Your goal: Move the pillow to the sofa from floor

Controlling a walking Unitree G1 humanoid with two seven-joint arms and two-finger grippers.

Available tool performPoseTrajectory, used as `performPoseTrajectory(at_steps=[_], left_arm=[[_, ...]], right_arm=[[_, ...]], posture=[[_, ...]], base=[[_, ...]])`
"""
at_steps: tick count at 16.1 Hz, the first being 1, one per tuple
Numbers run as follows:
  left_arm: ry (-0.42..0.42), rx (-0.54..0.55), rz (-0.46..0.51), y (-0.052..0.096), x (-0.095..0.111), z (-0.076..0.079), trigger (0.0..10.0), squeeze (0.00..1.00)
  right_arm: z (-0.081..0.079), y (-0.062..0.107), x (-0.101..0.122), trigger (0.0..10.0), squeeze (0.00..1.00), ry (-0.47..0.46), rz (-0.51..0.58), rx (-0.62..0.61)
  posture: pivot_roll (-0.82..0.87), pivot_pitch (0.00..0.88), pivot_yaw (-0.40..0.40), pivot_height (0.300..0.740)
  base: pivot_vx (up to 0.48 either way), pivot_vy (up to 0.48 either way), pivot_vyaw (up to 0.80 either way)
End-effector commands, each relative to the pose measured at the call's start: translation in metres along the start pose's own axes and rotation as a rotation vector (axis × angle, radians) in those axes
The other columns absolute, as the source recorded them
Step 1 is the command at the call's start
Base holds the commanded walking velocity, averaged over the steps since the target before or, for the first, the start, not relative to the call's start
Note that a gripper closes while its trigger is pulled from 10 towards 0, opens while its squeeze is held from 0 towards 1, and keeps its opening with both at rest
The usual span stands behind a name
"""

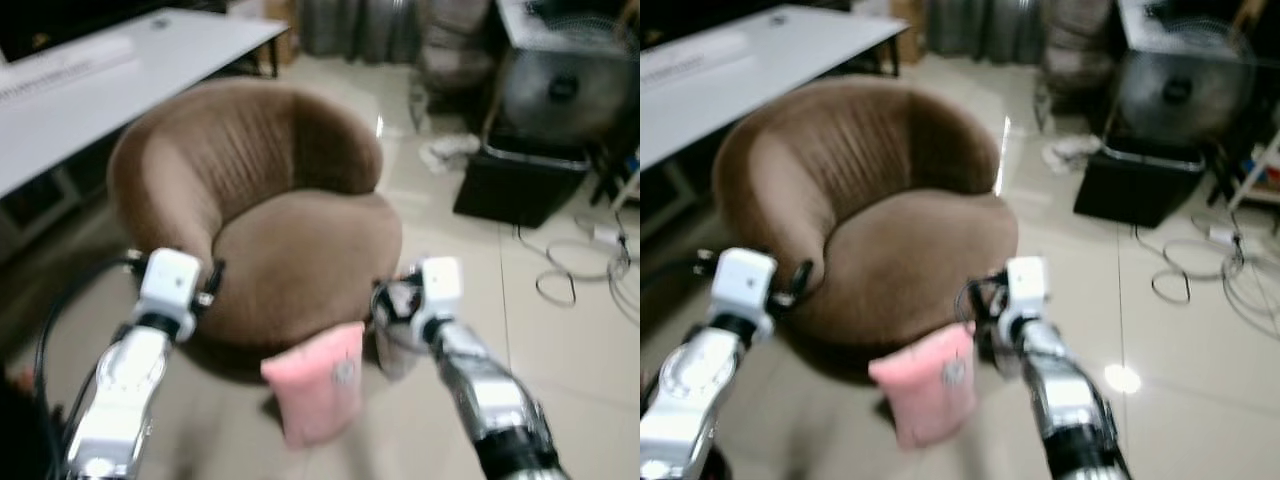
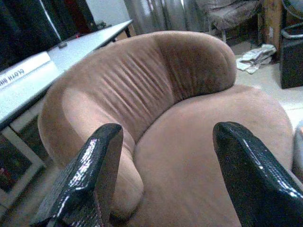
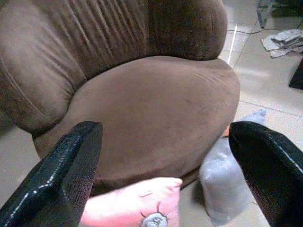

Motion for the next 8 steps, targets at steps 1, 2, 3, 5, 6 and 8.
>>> performPoseTrajectory(at_steps=[1,2,3,5,6,8], left_arm=[[0.002,-0.033,0.021,-0.0025,0.0055,0.0065,10.0,0.00],[0.002,-0.035,0.020,-0.0017,0.0051,0.0069,10.0,0.00],[0.003,-0.035,0.021,-0.0015,0.0051,0.0070,10.0,0.00],[0.014,-0.037,0.042,0.0007,0.0063,0.0091,10.0,0.00],[0.026,-0.050,0.060,0.0025,0.0075,0.0114,10.0,0.00],[0.016,-0.055,0.061,0.0045,0.0066,0.0129,10.0,0.00]], right_arm=[[0.0156,0.0067,0.0017,10.0,0.00,0.008,0.002,-0.037],[0.0167,0.0090,0.0009,10.0,0.00,0.021,0.001,-0.037],[0.0168,0.0095,0.0008,10.0,0.00,0.023,0.000,-0.037],[0.0150,0.0100,0.0008,10.0,0.00,0.044,0.000,-0.034],[0.0135,0.0098,0.0004,10.0,0.00,0.052,-0.003,-0.025],[0.0135,0.0105,-0.0005,10.0,0.00,0.055,-0.009,-0.023]], posture=[[0.13,0.000,0.049,0.740],[0.13,0.000,0.049,0.740],[0.13,0.000,0.049,0.740],[0.13,0.000,0.042,0.740],[0.13,0.000,0.042,0.740],[0.13,0.000,0.037,0.740]], base=[[0.394,0.000,-0.74],[0.390,0.000,-0.74],[0.390,0.000,-0.74],[0.328,0.000,-0.37],[0.000,0.000,0.00],[0.000,0.000,0.00]])
Point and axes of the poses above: a point about 5 cm out from each wrist's last joint towards the gripper, its own y axis pointing back from the gripper into the wrist, its own x axis along the axis of the wrist's last joint, z = x × y, the point moved 1 cm from there along -y, pointing out of the wrist towards the gripper, and after that the axes turned 4 degrees about -y, right-handed, at the moved point
